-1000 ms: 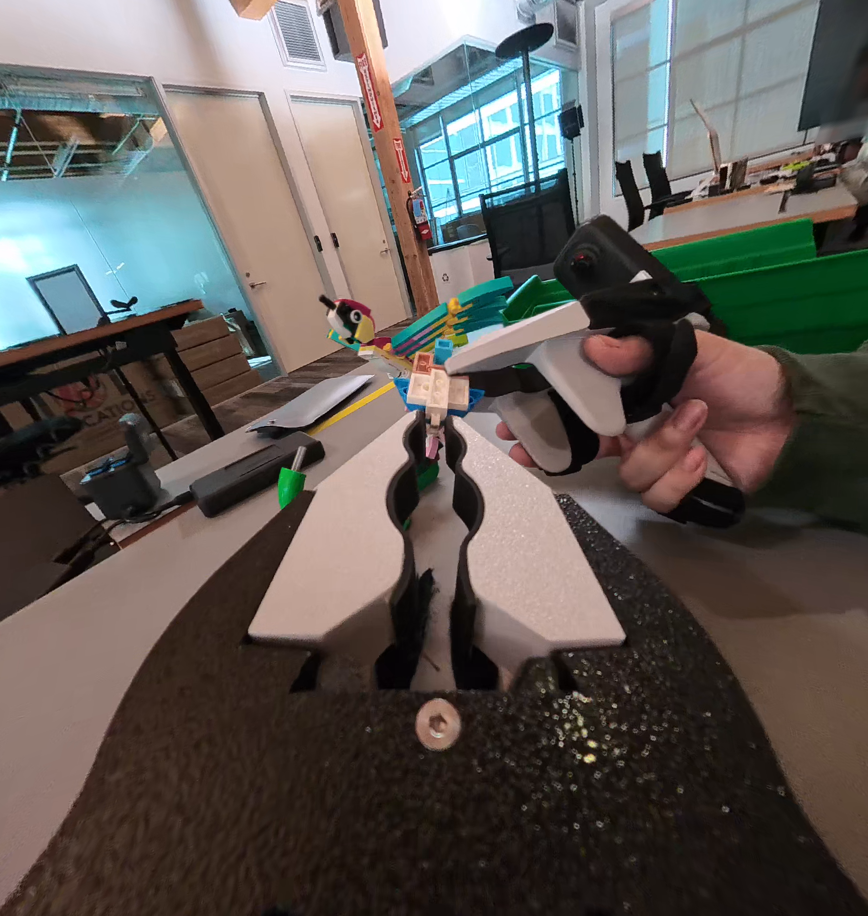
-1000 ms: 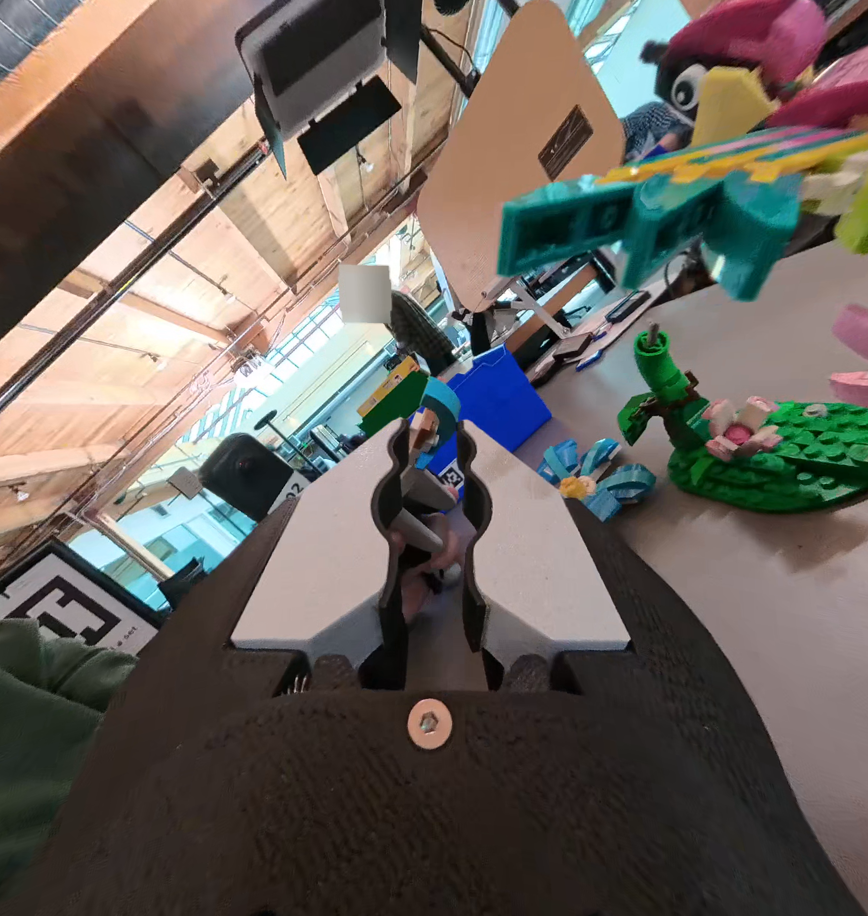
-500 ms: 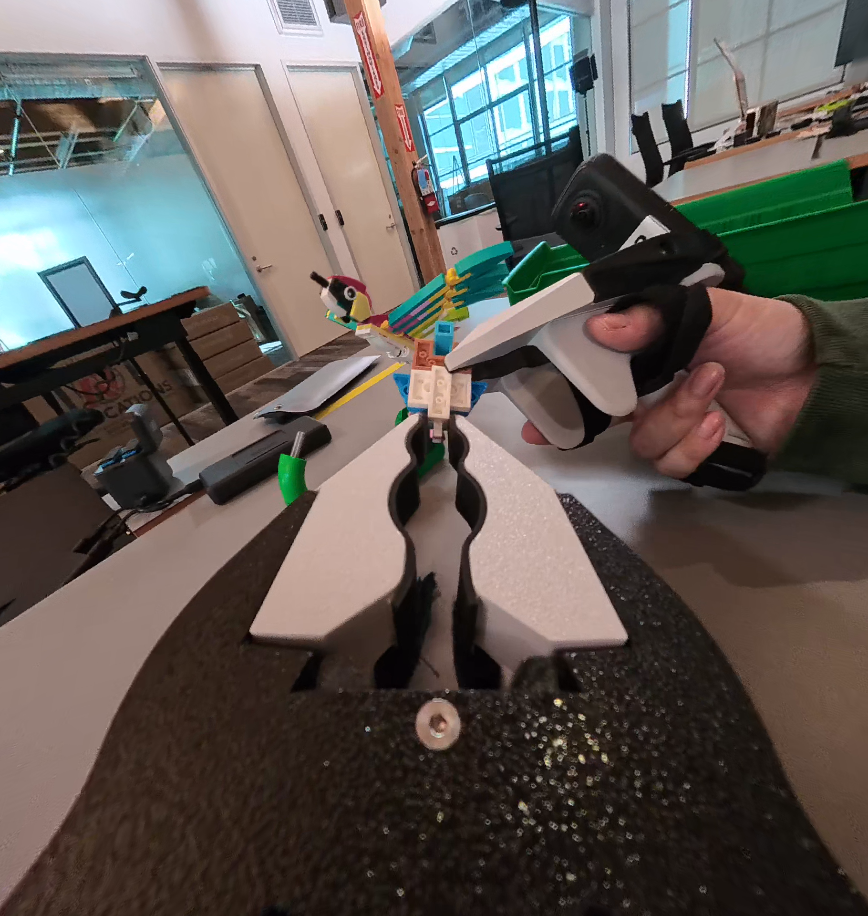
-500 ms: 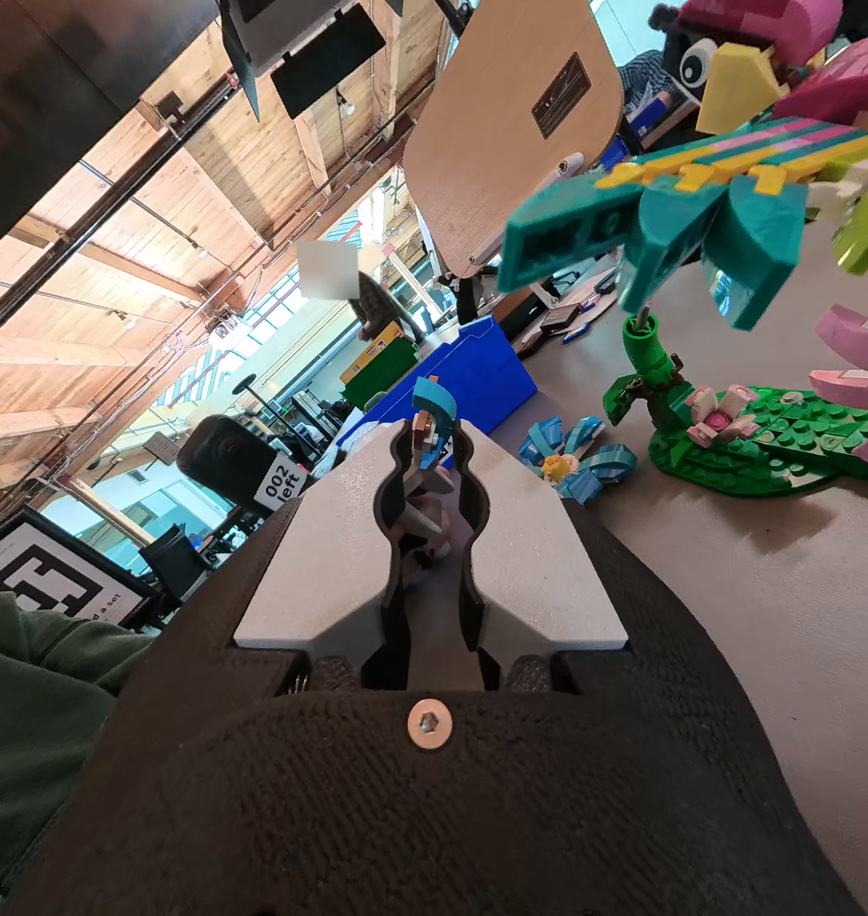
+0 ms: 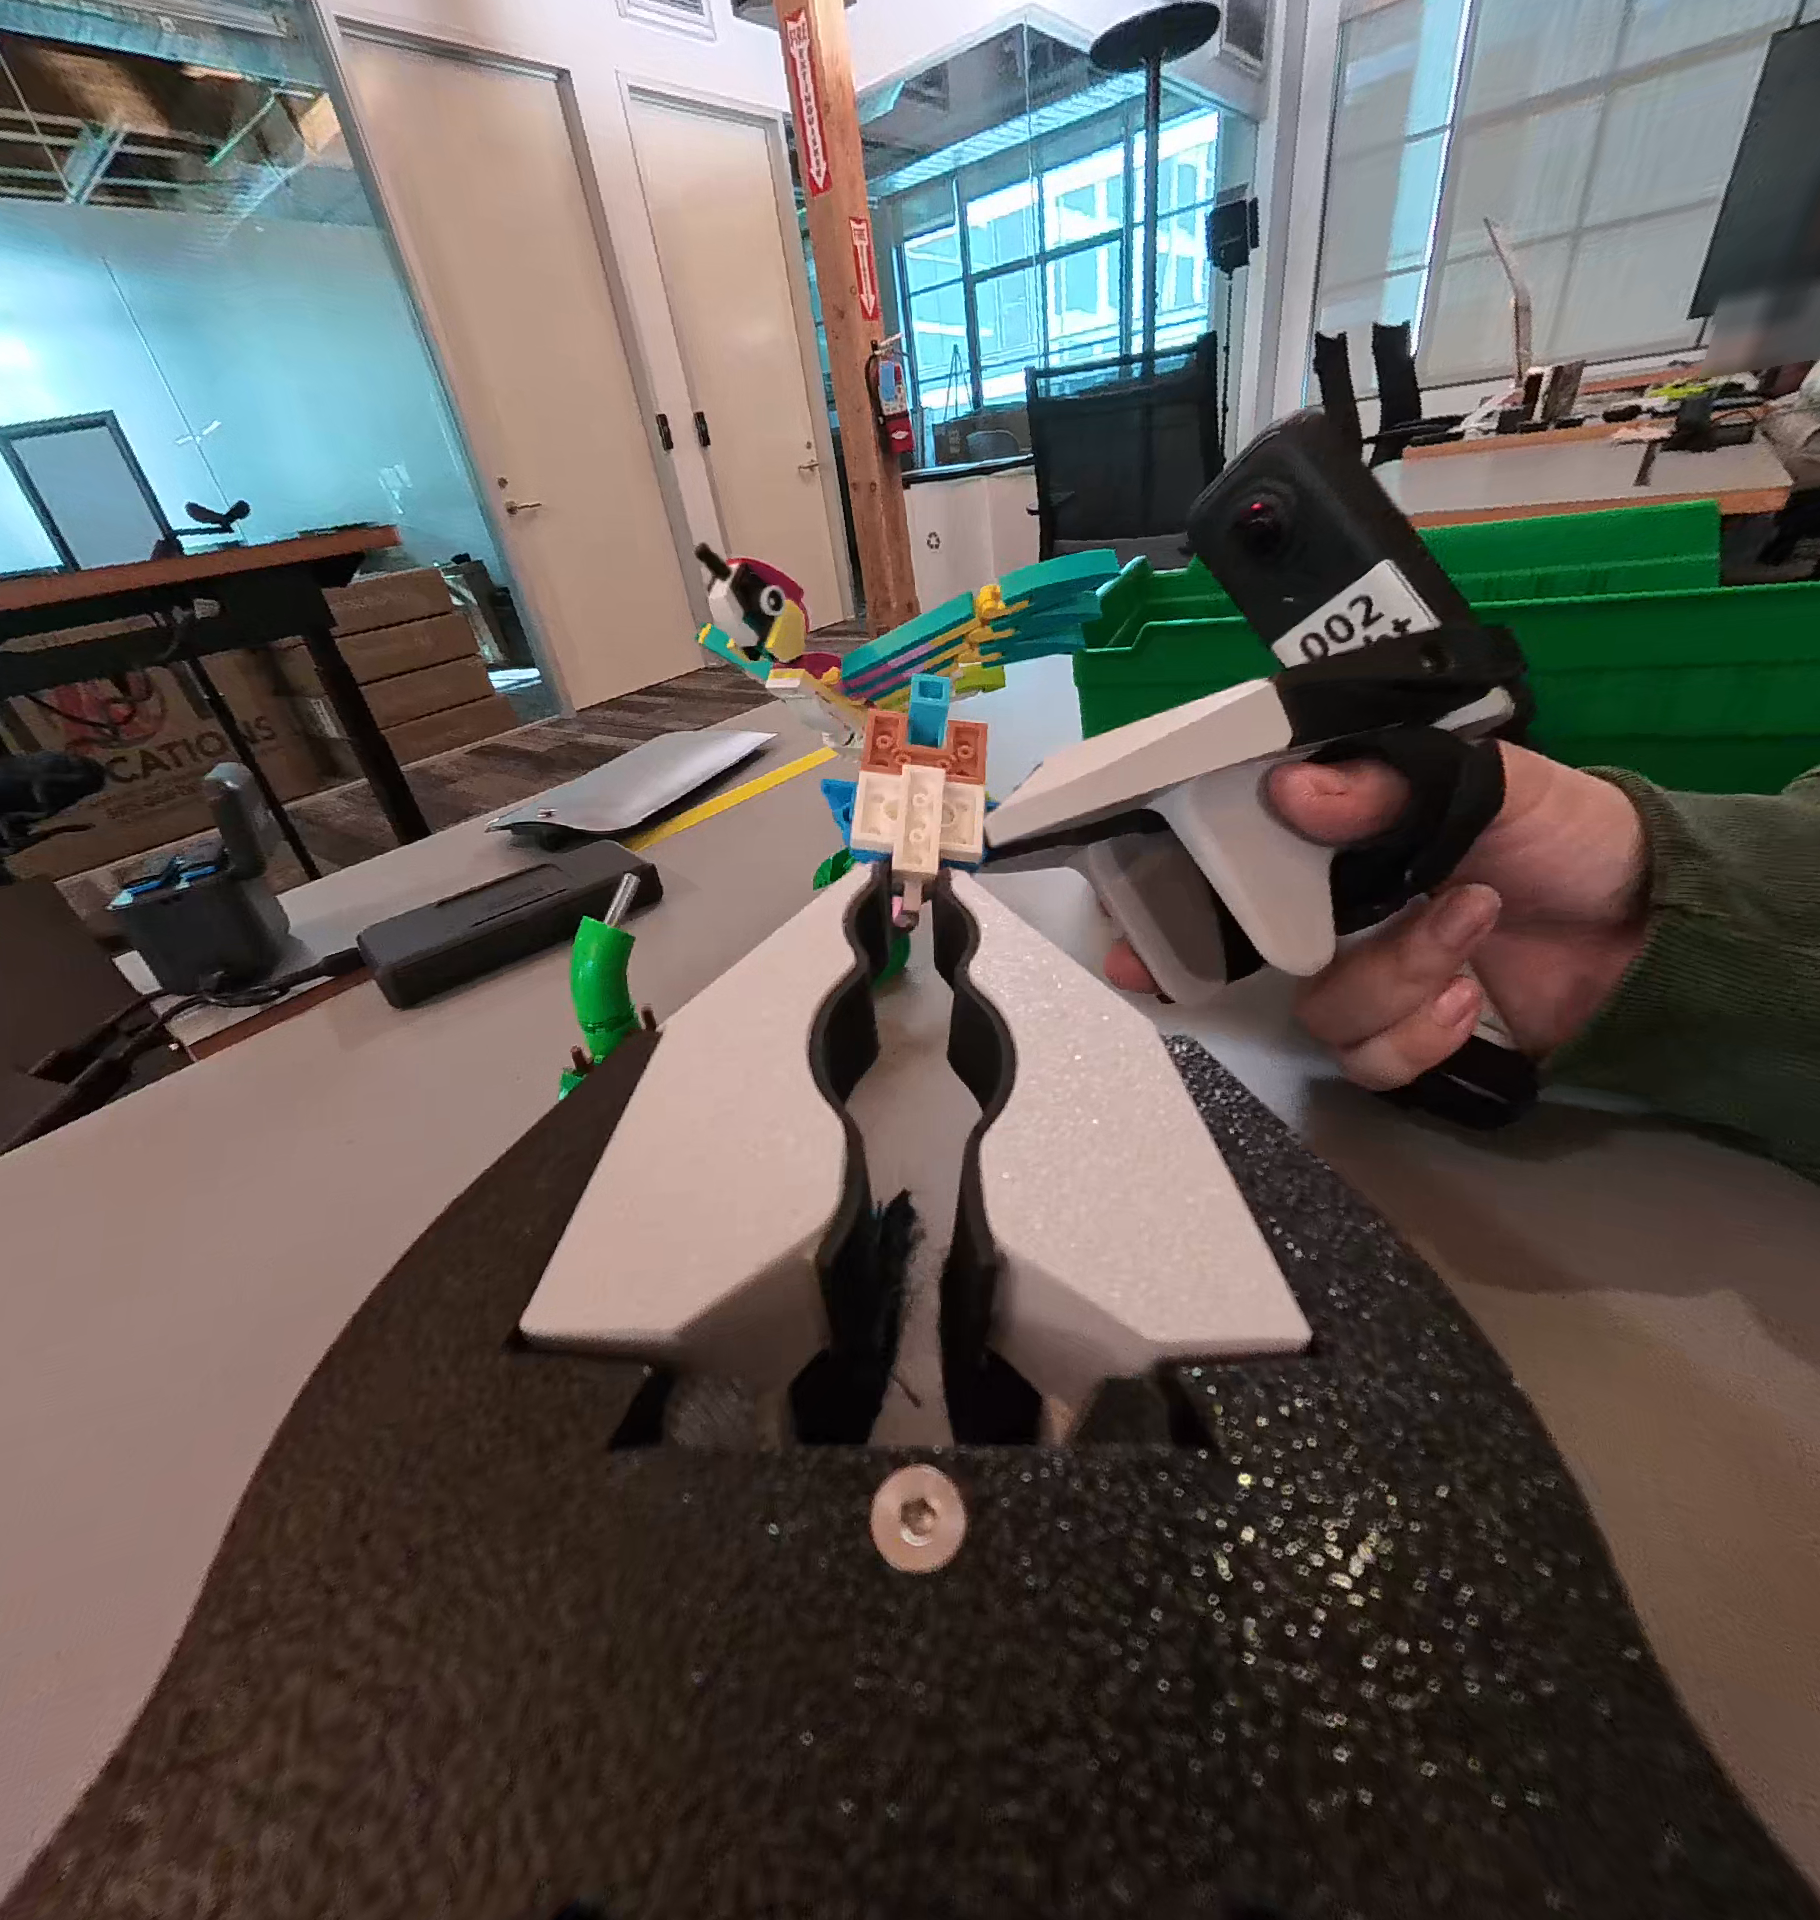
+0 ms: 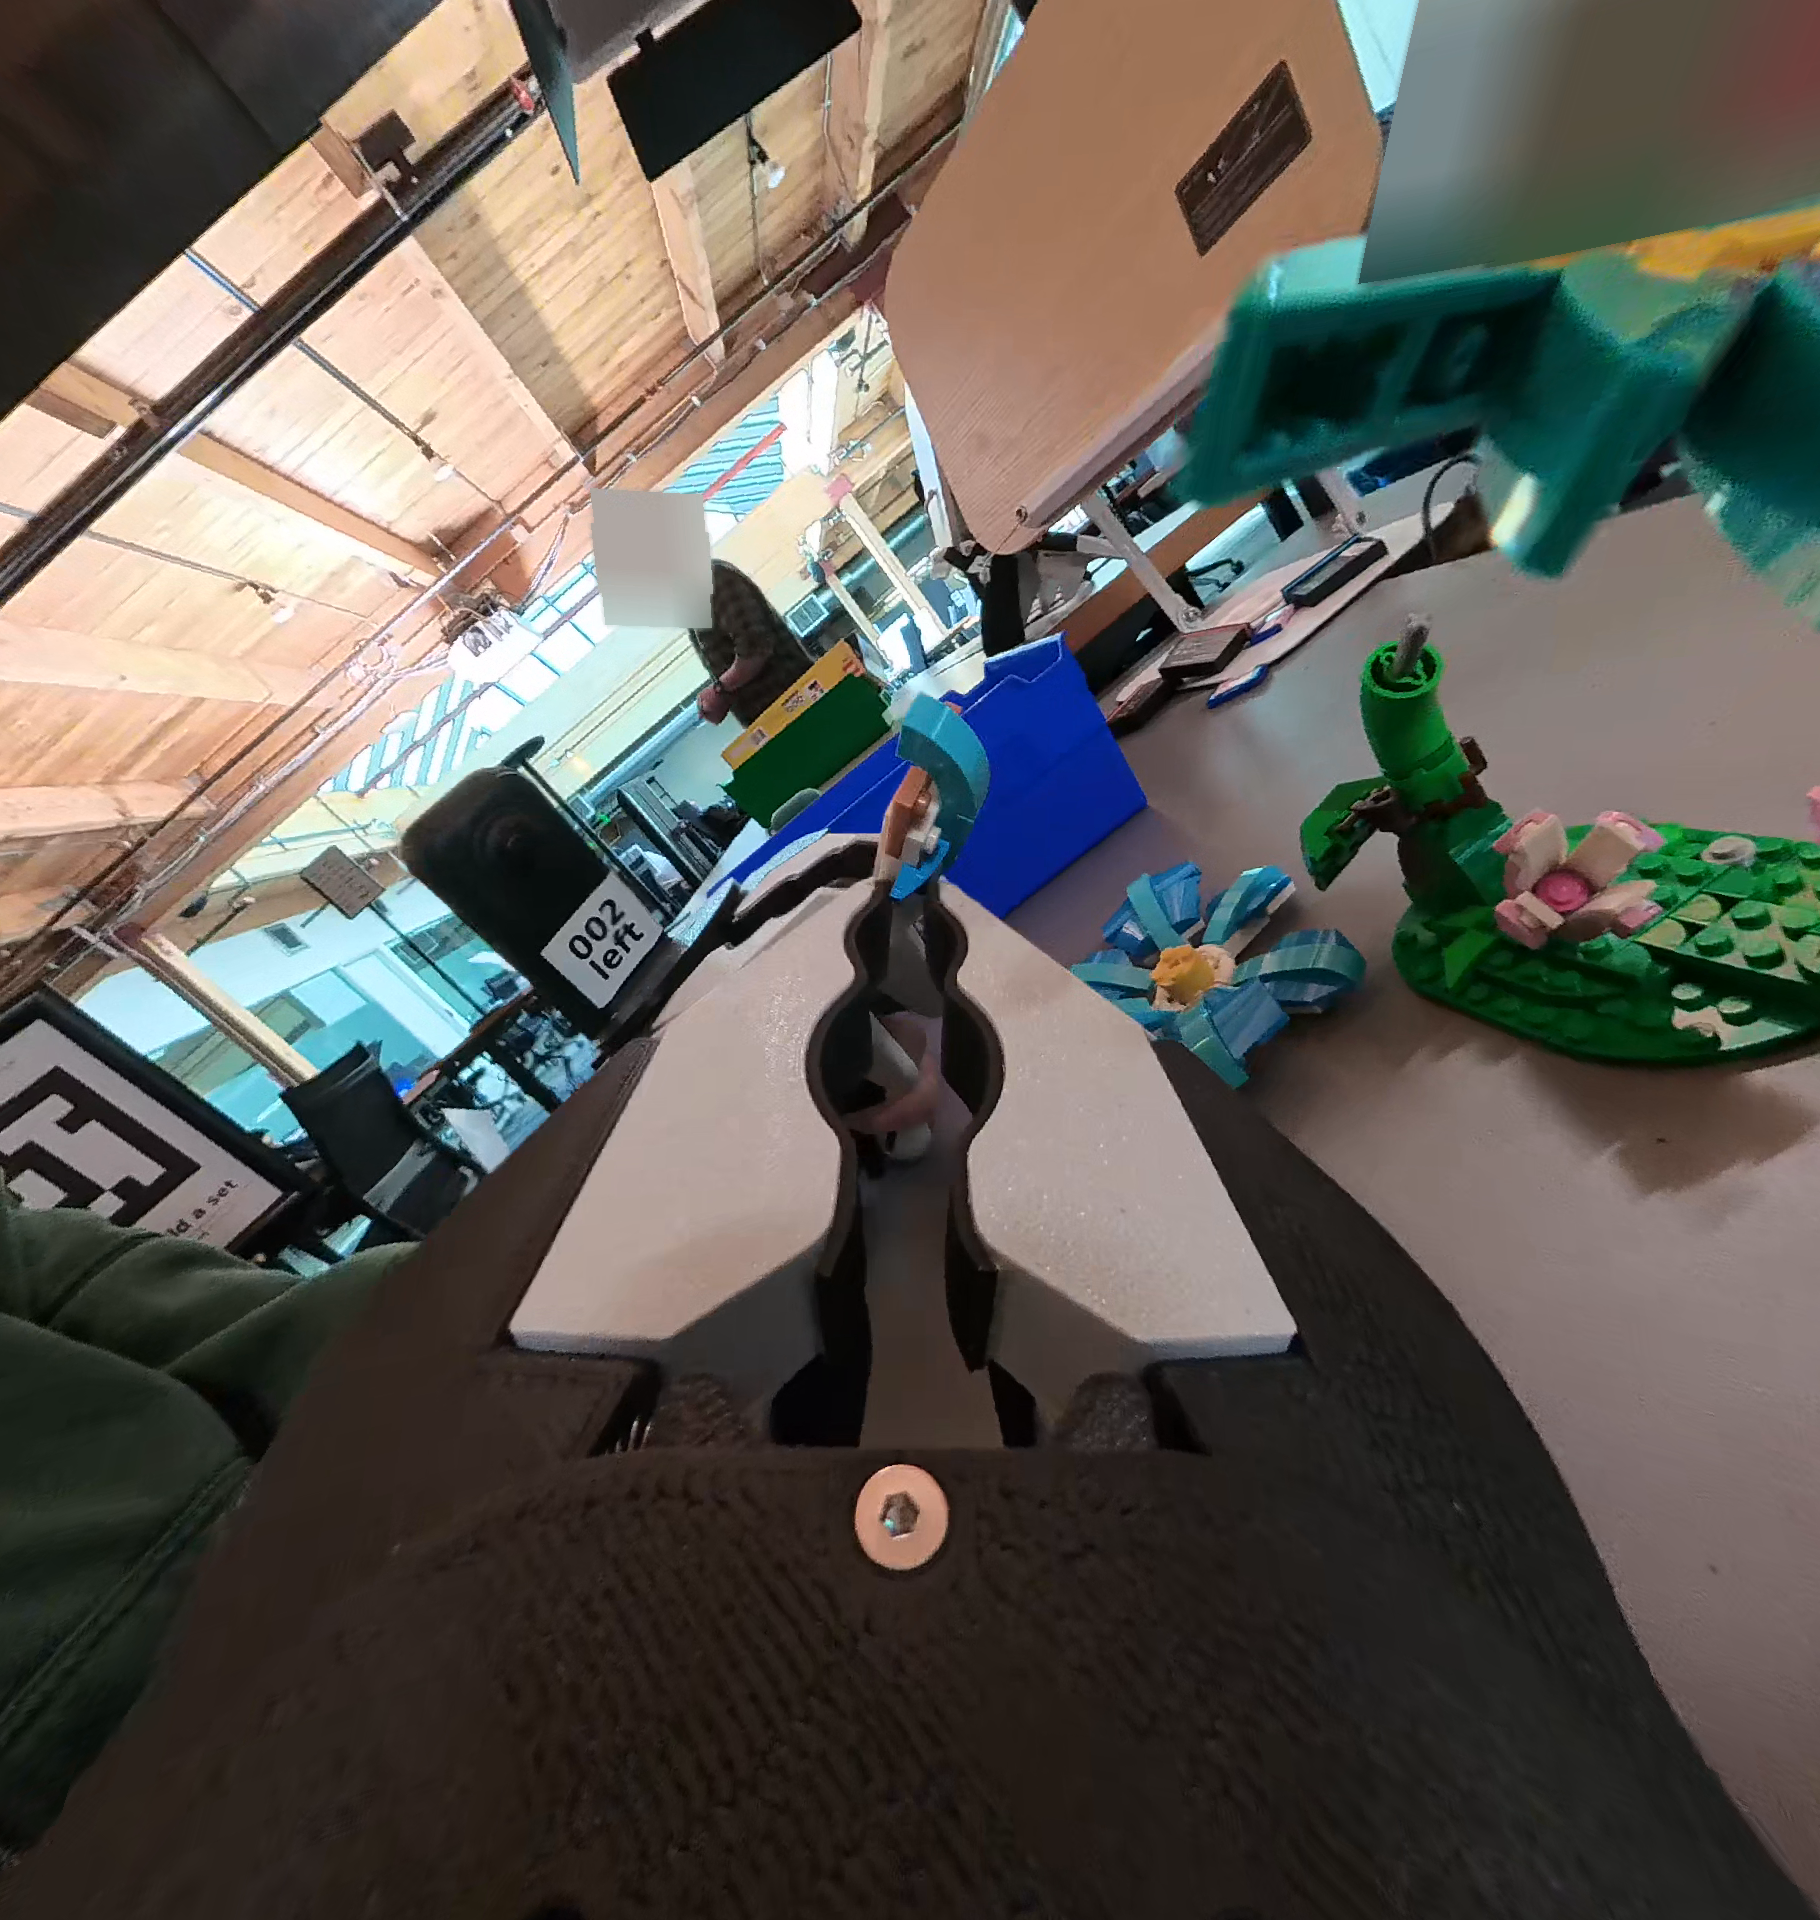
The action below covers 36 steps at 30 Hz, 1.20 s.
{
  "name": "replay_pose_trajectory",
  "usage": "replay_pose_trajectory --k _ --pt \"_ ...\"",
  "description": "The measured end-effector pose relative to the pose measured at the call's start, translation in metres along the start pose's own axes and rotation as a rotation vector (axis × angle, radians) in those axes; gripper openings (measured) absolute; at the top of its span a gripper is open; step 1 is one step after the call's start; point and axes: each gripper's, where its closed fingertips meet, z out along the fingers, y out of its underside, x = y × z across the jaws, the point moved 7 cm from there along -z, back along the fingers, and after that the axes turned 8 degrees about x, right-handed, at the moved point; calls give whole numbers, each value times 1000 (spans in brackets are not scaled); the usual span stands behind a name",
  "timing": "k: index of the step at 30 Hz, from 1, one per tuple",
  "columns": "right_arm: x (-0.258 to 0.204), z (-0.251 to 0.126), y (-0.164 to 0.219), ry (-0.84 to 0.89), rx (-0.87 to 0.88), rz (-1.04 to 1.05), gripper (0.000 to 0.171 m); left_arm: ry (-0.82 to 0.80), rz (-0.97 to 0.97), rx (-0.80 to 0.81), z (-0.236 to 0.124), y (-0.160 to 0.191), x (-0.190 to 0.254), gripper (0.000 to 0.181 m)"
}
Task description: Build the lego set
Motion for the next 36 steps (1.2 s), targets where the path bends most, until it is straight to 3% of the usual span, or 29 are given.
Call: replay_pose_trajectory --k 7,12,18,19,20,21,23,29,36 --pt "-12 -4 -1 -121 -37 -110 0 147 -213 97 -6 -8 0 4" --pt "-21 -15 4 -183 -115 -213 0 303 -304 72 -9 -6 6 4" --pt "-22 -26 9 -173 -181 -277 0 398 -344 11 -8 1 12 4" --pt "-20 -27 9 -146 -187 -283 0 419 -352 32 -9 -1 13 4" --pt "-5 -30 5 -6 -184 -323 0 550 -410 131 -15 -14 21 2" --pt "-3 -35 -5 -11 -143 -294 0 570 -388 131 -17 -18 26 2" --pt "-6 -45 -15 -25 -90 -302 0 470 -256 -30 -10 2 25 3" --pt "-6 -45 -6 2 -152 -355 0 280 -290 2 -7 4 3 4" --pt "-8 -40 -2 65 -166 -519 0 -114 -132 62 -20 0 -31 4"
